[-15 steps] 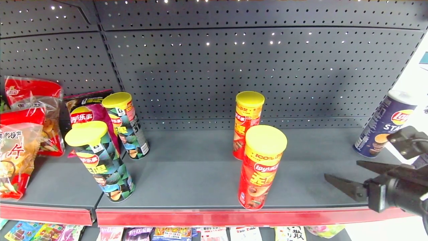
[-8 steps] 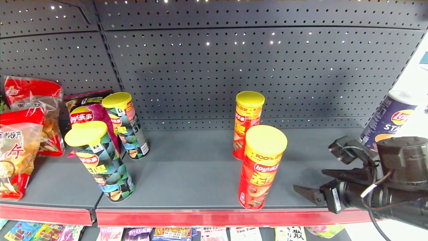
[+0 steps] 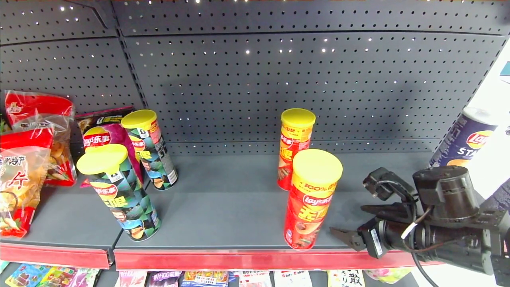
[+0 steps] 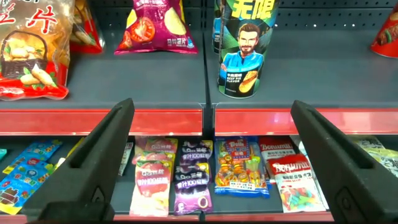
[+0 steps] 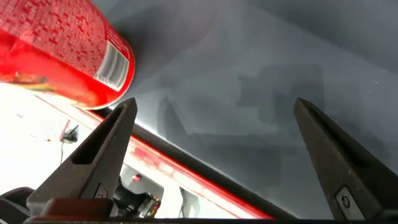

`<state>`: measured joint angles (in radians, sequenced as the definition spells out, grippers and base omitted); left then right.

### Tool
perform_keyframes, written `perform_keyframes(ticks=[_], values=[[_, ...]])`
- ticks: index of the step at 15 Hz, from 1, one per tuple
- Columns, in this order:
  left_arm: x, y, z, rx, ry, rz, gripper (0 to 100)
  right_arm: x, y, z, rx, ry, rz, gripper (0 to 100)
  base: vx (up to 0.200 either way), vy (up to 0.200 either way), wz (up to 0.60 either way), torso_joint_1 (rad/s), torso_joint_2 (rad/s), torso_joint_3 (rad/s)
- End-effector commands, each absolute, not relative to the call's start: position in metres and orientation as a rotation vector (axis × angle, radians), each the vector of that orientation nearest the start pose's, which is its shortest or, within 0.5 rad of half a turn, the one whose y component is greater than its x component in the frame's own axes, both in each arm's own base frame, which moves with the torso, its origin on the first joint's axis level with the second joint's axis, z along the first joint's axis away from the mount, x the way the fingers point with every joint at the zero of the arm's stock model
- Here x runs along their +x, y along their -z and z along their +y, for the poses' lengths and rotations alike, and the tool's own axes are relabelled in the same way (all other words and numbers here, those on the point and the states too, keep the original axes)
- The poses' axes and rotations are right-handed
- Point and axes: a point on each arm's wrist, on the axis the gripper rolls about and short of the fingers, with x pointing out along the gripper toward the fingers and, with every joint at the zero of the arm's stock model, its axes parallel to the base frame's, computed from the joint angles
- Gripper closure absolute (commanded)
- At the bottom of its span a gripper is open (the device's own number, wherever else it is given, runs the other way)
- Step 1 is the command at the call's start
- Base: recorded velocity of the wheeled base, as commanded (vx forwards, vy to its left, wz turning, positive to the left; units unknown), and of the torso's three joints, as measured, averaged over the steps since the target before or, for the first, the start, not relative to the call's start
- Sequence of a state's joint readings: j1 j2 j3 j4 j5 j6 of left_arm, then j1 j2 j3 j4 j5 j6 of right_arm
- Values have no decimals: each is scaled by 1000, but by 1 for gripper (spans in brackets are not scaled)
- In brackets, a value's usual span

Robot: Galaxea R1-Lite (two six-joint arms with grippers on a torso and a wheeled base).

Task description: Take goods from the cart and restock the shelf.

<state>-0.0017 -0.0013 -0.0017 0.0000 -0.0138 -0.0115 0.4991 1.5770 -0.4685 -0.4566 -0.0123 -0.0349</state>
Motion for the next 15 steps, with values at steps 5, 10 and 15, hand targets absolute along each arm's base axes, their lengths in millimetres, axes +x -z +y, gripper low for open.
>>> perform_keyframes(ticks=[5,10,15], values=[[-23,-76,0,-12,15,-1,0,218,-111,120,-205,-486,644,0,0,0,0,0,0,0],[-23,-76,0,-12,15,-1,0,223,-106,122,-208,-483,659,0,0,0,0,0,0,0],[-23,-76,0,-12,15,-1,0,220,-103,125,-218,-500,669,0,0,0,0,0,0,0]])
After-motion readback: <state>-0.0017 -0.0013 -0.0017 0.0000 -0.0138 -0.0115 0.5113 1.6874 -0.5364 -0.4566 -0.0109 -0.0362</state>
